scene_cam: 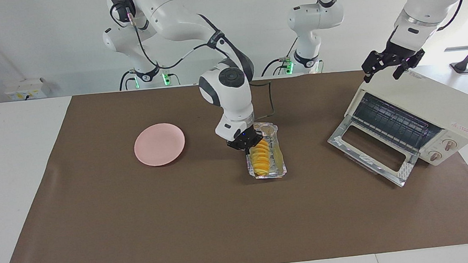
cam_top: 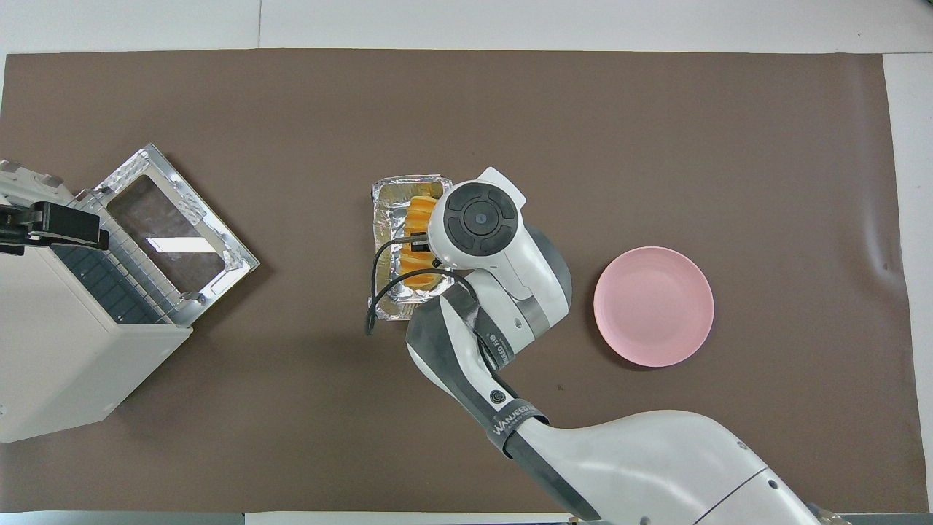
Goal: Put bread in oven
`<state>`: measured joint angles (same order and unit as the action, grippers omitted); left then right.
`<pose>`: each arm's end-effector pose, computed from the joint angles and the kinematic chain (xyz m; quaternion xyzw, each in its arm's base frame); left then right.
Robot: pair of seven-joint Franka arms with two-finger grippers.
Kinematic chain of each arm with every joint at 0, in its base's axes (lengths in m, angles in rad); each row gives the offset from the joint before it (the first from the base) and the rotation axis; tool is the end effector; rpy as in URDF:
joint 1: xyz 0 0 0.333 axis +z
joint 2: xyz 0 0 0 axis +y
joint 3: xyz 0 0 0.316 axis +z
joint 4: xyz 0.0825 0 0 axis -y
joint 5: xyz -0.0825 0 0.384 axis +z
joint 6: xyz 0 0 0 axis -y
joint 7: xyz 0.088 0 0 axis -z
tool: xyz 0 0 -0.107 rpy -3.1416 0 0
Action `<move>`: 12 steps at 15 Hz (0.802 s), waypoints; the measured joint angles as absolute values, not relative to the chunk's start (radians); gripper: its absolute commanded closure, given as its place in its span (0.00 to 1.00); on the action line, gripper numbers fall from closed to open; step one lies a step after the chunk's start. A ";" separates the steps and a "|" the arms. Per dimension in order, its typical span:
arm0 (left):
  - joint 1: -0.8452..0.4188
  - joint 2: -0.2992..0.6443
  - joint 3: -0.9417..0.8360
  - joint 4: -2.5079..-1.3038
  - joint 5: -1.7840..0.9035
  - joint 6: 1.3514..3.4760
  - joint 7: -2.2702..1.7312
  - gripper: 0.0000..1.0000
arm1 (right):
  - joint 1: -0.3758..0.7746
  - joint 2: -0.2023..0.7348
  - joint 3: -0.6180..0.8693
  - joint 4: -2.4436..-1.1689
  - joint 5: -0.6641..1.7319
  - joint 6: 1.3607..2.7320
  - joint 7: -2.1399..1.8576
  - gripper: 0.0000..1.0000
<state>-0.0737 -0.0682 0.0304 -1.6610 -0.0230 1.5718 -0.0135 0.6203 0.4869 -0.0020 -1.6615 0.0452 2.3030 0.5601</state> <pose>0.5317 -0.0249 0.6191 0.9998 -0.0148 -0.0109 0.0122 0.5624 0.4014 0.3410 -0.9967 -0.0154 -0.0545 0.0574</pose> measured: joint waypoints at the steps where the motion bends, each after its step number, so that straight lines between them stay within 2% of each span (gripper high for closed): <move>1: -0.074 -0.068 0.030 -1.661 -0.023 1.572 -0.014 0.00 | 0.621 0.484 -0.002 -1.674 0.045 2.315 0.560 1.00; 2: -0.074 -0.068 0.030 -1.661 -0.023 1.572 -0.014 0.00 | 0.621 0.481 -0.002 -1.681 0.045 2.320 0.560 0.85; 3: -0.074 -0.068 0.030 -1.661 -0.023 1.572 -0.014 0.00 | 0.621 0.480 -0.002 -1.683 0.045 2.321 0.560 0.12; 4: -0.074 -0.068 0.030 -1.661 -0.023 1.572 -0.014 0.00 | 0.621 0.478 -0.002 -1.683 0.045 2.321 0.560 0.00; 8: -0.074 -0.068 0.032 -1.661 -0.023 1.573 -0.014 0.00 | 0.624 0.467 0.000 -1.683 0.045 2.313 0.560 0.00; 12: -0.077 -0.068 0.028 -1.661 -0.023 1.574 -0.014 0.00 | 0.613 0.430 -0.017 -1.642 0.046 2.174 0.560 0.00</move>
<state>-0.0766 -0.0683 0.0282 -1.6611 -0.0230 1.5741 -0.0139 0.6130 0.4300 -0.0171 -1.6418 0.0458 2.1741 0.5603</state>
